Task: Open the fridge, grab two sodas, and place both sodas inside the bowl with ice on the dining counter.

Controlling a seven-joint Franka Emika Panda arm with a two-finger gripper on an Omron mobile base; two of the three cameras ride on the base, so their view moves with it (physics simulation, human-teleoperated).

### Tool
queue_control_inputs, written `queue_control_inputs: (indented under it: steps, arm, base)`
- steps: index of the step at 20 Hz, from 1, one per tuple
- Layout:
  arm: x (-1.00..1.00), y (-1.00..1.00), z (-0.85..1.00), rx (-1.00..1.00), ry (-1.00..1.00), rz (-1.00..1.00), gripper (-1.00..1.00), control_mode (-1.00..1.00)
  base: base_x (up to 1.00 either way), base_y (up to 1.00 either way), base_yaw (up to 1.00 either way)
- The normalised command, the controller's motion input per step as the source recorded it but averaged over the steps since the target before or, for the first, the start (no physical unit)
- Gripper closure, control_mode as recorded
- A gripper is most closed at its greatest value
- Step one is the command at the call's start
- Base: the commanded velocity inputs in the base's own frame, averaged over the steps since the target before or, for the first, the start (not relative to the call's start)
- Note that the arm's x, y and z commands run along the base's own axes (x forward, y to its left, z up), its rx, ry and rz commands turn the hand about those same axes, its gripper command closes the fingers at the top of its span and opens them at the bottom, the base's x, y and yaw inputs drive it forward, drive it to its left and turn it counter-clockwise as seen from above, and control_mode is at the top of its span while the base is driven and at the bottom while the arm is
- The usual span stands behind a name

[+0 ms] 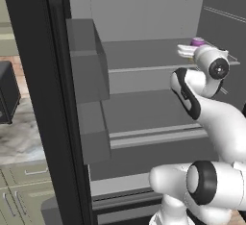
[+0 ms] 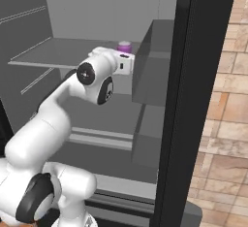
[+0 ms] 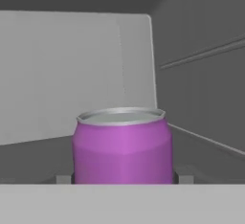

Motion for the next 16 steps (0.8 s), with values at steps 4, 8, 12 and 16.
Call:
queue_control_inputs:
  steps: [4, 8, 12, 16]
  arm:
    - [-0.97, 0.00, 0.09, 0.00, -0.03, 0.00, 1.00, -1.00]
    - [-0.94, 0.11, 0.22, 0.00, 0.01, 0.00, 1.00, -1.00]
    - [-0.61, 0.21, 0.32, -0.02, 0.16, 0.00, 1.00, -1.00]
    - [-0.46, 0.10, 0.19, -0.06, 0.30, -0.02, 1.00, -1.00]
  base:
    - [0.00, 0.00, 0.00]
    - [0.00, 0.00, 0.00]
    - [0.00, 0.00, 0.00]
    - [0.00, 0.00, 0.00]
